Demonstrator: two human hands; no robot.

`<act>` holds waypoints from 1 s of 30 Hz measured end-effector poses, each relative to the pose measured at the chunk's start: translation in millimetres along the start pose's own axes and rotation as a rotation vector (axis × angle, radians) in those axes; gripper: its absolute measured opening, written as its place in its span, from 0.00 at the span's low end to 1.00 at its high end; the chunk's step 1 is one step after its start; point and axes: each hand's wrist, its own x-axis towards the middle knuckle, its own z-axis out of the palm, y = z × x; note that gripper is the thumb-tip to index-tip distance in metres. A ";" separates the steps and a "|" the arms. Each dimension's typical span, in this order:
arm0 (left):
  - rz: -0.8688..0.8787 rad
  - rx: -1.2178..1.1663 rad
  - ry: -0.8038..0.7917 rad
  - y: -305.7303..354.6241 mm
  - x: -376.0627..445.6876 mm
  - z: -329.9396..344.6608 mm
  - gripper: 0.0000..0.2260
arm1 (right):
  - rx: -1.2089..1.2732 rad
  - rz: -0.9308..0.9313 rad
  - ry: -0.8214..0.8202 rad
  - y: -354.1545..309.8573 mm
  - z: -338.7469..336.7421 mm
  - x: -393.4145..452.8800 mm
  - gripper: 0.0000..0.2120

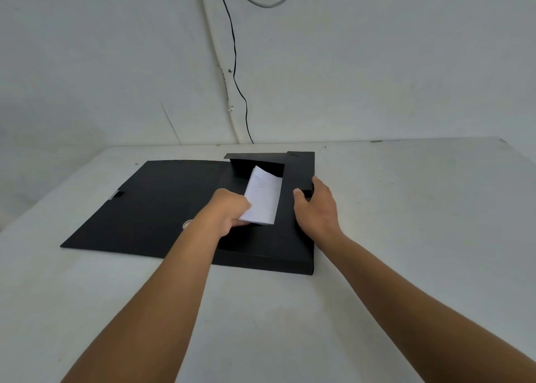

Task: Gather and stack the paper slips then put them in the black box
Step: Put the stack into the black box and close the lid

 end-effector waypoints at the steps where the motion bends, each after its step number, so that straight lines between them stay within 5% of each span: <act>1: -0.006 0.029 -0.023 0.9 1.1 7.0 0.08 | -0.002 0.004 0.002 0.8 -0.4 0.5 0.28; 18: 0.129 0.488 0.230 -1.6 10.8 46.4 0.08 | -0.076 -0.034 -0.045 0.2 -4.4 -3.5 0.28; 23: 0.161 0.482 0.221 -3.1 18.3 41.0 0.09 | -0.188 -0.042 -0.070 -0.2 -3.0 1.6 0.10; 30: 0.385 0.478 0.203 -6.7 15.2 -13.9 0.11 | -0.447 -0.212 -0.052 -17.8 -8.9 -5.5 0.27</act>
